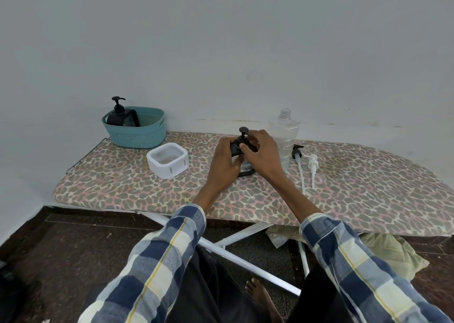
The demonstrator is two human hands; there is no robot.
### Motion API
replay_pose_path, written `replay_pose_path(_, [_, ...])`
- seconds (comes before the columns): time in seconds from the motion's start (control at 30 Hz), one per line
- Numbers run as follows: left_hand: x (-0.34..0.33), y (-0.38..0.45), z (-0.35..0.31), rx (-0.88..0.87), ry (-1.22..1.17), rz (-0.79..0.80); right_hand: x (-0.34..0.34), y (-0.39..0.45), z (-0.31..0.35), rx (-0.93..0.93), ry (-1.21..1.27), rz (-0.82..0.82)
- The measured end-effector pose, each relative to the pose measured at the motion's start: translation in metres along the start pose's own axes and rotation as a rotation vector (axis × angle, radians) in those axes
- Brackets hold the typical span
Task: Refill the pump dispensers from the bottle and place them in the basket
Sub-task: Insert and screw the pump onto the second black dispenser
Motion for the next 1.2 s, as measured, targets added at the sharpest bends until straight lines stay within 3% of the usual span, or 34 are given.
replay_pose_path(0.2, [-0.0001,-0.0005,0.0007,-0.007,-0.002,-0.007,0.0003,0.0002,-0.0049,-0.047,0.058,-0.043])
replay_pose_path(0.43, [-0.0010,-0.0005,0.0018,0.016,0.015,-0.012,-0.0039,-0.0055,0.0032,0.032,-0.128,0.015])
replay_pose_path(0.6, [-0.0015,-0.0018,0.0009,0.018,0.012,-0.002,-0.0013,-0.0024,-0.0010,-0.002,-0.071,-0.029])
replay_pose_path(0.77, [-0.0002,-0.0023,-0.0015,0.005,0.012,-0.017,-0.0015,-0.0036,0.0027,0.084,-0.130,0.044])
replay_pose_path(0.87, [0.0001,-0.0030,-0.0030,0.007,0.014,-0.023,-0.0013,0.0020,0.0011,0.055,-0.168,0.071])
replay_pose_path(1.0, [0.0009,-0.0039,-0.0051,0.001,-0.019,-0.023,0.0009,0.0033,-0.0026,-0.028,-0.032,-0.017])
replay_pose_path(1.2, [0.0004,-0.0029,-0.0032,-0.002,0.001,-0.034,-0.0056,-0.0021,0.0020,0.068,-0.219,-0.003])
Point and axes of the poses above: each hand's wrist, its own y-axis towards the middle knuckle, its own x-axis out of the back of the hand, z = x × y, the point moved 5 cm from there along y, towards the middle knuckle, and after that the axes turned 3 degrees about -x, right-handed, at the moved point
